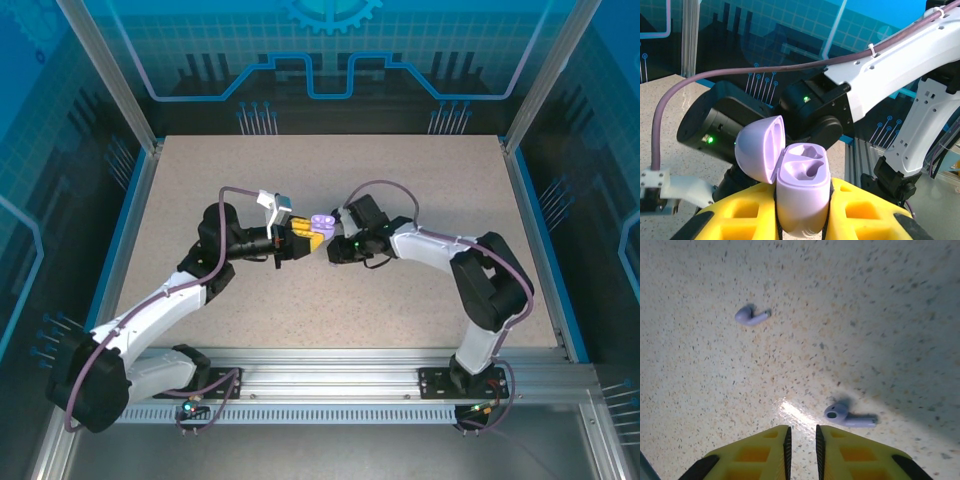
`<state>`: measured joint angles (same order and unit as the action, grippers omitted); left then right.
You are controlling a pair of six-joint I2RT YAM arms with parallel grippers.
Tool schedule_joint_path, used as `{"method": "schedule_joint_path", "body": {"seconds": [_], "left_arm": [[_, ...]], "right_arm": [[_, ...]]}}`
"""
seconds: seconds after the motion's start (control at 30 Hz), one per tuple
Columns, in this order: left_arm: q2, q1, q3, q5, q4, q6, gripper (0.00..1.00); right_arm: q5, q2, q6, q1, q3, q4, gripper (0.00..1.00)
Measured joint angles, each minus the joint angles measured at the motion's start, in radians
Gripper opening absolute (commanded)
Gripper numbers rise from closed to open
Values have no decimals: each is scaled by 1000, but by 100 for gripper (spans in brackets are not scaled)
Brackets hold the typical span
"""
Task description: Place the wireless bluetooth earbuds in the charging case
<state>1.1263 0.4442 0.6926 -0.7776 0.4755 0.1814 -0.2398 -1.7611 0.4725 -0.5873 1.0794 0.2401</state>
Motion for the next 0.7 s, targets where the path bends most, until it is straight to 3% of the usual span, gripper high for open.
{"method": "schedule_joint_path", "body": {"seconds": [0.37, 0.7], "left_arm": [[0, 0, 0, 0, 0, 0, 5], [0, 0, 0, 0, -3, 0, 5]], "right_arm": [[22, -71, -100, 39, 116, 101, 16], [58, -187, -138, 39, 208, 176, 16]]}}
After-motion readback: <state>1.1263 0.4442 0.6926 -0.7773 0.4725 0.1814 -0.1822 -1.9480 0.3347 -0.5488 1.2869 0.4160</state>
